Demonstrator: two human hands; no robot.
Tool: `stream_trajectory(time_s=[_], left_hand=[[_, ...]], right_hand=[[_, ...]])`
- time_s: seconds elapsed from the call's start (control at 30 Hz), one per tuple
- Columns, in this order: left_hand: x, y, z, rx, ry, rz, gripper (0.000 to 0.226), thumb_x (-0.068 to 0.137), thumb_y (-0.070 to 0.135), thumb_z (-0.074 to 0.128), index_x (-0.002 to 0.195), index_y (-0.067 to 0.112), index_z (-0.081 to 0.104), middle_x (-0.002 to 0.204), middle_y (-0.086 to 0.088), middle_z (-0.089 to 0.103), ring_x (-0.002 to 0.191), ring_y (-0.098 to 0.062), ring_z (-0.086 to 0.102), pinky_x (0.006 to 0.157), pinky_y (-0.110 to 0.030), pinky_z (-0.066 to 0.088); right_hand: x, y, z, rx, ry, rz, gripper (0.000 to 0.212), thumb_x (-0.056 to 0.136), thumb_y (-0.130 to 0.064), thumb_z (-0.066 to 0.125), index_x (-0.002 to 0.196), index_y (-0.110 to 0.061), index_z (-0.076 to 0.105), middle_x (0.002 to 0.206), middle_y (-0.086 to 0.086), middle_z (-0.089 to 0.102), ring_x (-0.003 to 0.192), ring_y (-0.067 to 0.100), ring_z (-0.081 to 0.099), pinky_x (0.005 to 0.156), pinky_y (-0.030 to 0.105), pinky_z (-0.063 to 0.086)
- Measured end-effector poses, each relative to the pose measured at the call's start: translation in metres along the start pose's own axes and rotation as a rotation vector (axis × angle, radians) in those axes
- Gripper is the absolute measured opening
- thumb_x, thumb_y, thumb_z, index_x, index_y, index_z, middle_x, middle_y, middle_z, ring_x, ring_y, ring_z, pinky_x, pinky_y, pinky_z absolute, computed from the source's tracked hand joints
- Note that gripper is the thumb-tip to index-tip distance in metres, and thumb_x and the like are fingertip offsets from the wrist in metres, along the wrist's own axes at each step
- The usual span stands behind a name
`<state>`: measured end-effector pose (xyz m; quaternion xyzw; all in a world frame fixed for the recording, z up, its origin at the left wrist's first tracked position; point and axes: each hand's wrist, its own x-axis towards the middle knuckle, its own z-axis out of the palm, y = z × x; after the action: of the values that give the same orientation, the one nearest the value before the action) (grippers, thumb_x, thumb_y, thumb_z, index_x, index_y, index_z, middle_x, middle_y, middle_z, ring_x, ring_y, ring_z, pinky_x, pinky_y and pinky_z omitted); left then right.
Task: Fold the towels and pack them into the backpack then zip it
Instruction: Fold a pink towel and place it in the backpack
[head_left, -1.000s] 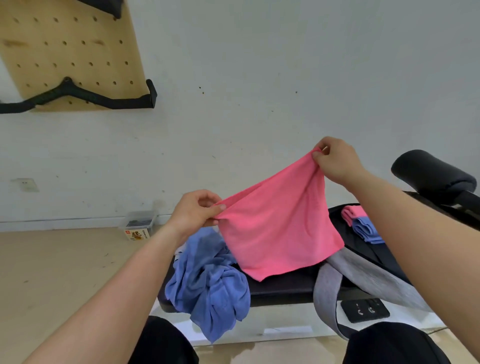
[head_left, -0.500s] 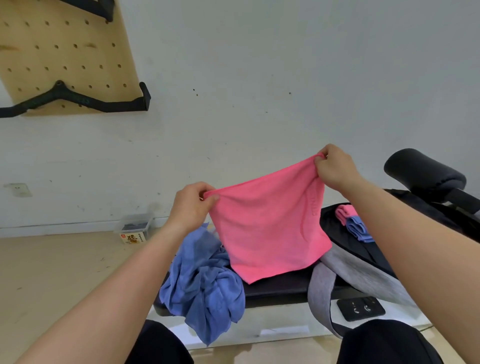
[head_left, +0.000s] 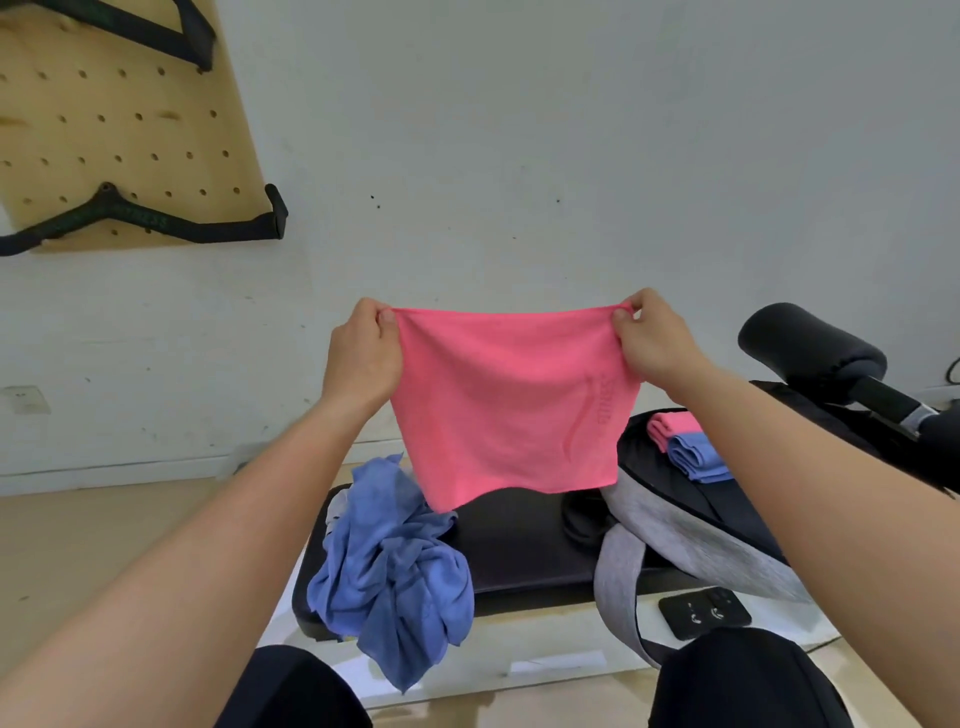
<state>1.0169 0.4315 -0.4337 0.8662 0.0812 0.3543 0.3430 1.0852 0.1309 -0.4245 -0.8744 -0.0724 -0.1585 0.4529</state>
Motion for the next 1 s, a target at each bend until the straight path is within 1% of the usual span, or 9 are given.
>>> stream_trajectory(time_s=[0.17, 0.33, 0.5, 0.57, 0.67, 0.73, 0.8, 0.9, 1.0], left_hand=[[0.006, -0.005, -0.002, -0.004, 0.029, 0.027, 0.023, 0.105, 0.023, 0.04, 0.11, 0.011, 0.058, 0.1, -0.002, 0.061, 0.09, -0.019, 0.052, 0.077, -0.029, 0.037], [0.016, -0.032, 0.025, 0.131, -0.002, -0.021, 0.022, 0.101, 0.034, 0.047, 0.109, 0.019, 0.062, 0.105, -0.002, 0.068, 0.097, -0.026, 0.06, 0.078, -0.034, 0.044], [0.019, -0.078, 0.066, 0.294, -0.132, -0.134, 0.02, 0.098, 0.041, 0.052, 0.104, 0.025, 0.063, 0.105, 0.0, 0.069, 0.097, -0.028, 0.062, 0.073, -0.034, 0.042], [0.02, -0.091, 0.076, 0.289, -0.154, -0.159, 0.018, 0.096, 0.04, 0.055, 0.102, 0.027, 0.065, 0.104, 0.0, 0.069, 0.098, -0.028, 0.063, 0.076, -0.034, 0.046], [0.024, -0.105, 0.082, 0.23, -0.164, -0.154, 0.013, 0.095, 0.037, 0.059, 0.096, 0.025, 0.066, 0.097, 0.0, 0.071, 0.088, -0.025, 0.065, 0.077, -0.035, 0.052], [0.022, -0.11, 0.08, 0.125, -0.176, -0.153, 0.01, 0.094, 0.03, 0.062, 0.093, 0.021, 0.066, 0.09, -0.002, 0.071, 0.07, -0.022, 0.068, 0.073, -0.036, 0.057], [0.012, -0.112, 0.076, -0.017, -0.204, -0.18, 0.007, 0.094, 0.021, 0.063, 0.091, 0.016, 0.067, 0.081, -0.002, 0.071, 0.055, -0.018, 0.069, 0.069, -0.038, 0.06], [-0.016, -0.116, 0.066, -0.15, -0.257, -0.185, 0.008, 0.094, 0.015, 0.064, 0.087, 0.019, 0.066, 0.078, 0.0, 0.072, 0.063, -0.015, 0.073, 0.073, -0.044, 0.061], [-0.053, -0.12, 0.055, -0.129, -0.326, -0.129, 0.007, 0.091, 0.026, 0.067, 0.085, 0.027, 0.069, 0.08, 0.01, 0.073, 0.075, -0.008, 0.071, 0.078, -0.039, 0.059]], right_hand=[[0.007, 0.005, 0.004, 0.084, -0.026, 0.016, 0.015, 0.103, -0.029, 0.041, 0.11, -0.019, 0.05, 0.109, 0.002, 0.053, 0.095, 0.02, 0.05, 0.064, 0.028, 0.037], [0.022, 0.025, 0.032, -0.056, -0.02, 0.018, 0.024, 0.103, -0.028, 0.04, 0.117, -0.013, 0.051, 0.11, 0.004, 0.054, 0.098, 0.023, 0.052, 0.081, 0.032, 0.039], [0.039, 0.064, 0.077, -0.258, -0.056, 0.034, 0.02, 0.099, -0.029, 0.042, 0.11, -0.015, 0.052, 0.104, 0.009, 0.06, 0.094, 0.03, 0.055, 0.08, 0.039, 0.045], [0.048, 0.07, 0.089, -0.208, -0.072, 0.045, 0.016, 0.098, -0.023, 0.046, 0.108, -0.015, 0.056, 0.101, 0.01, 0.063, 0.09, 0.03, 0.059, 0.077, 0.037, 0.048], [0.055, 0.074, 0.1, -0.026, -0.102, 0.11, 0.012, 0.096, -0.013, 0.049, 0.103, -0.01, 0.058, 0.087, 0.01, 0.063, 0.069, 0.026, 0.066, 0.058, 0.037, 0.057], [0.051, 0.078, 0.104, 0.105, -0.14, 0.164, 0.012, 0.095, -0.007, 0.05, 0.101, -0.007, 0.059, 0.08, 0.008, 0.058, 0.062, 0.025, 0.066, 0.059, 0.041, 0.06], [0.041, 0.083, 0.105, 0.196, -0.176, 0.191, 0.011, 0.092, -0.003, 0.05, 0.097, -0.007, 0.059, 0.081, 0.011, 0.059, 0.066, 0.029, 0.068, 0.064, 0.044, 0.061], [0.022, 0.091, 0.102, 0.27, -0.249, 0.223, 0.015, 0.09, 0.002, 0.046, 0.09, -0.005, 0.059, 0.081, 0.015, 0.061, 0.071, 0.029, 0.069, 0.067, 0.041, 0.06], [0.0, 0.107, 0.099, 0.31, -0.263, 0.303, 0.025, 0.086, -0.013, 0.048, 0.072, -0.004, 0.066, 0.081, 0.018, 0.067, 0.076, 0.034, 0.071, 0.076, 0.045, 0.06]])
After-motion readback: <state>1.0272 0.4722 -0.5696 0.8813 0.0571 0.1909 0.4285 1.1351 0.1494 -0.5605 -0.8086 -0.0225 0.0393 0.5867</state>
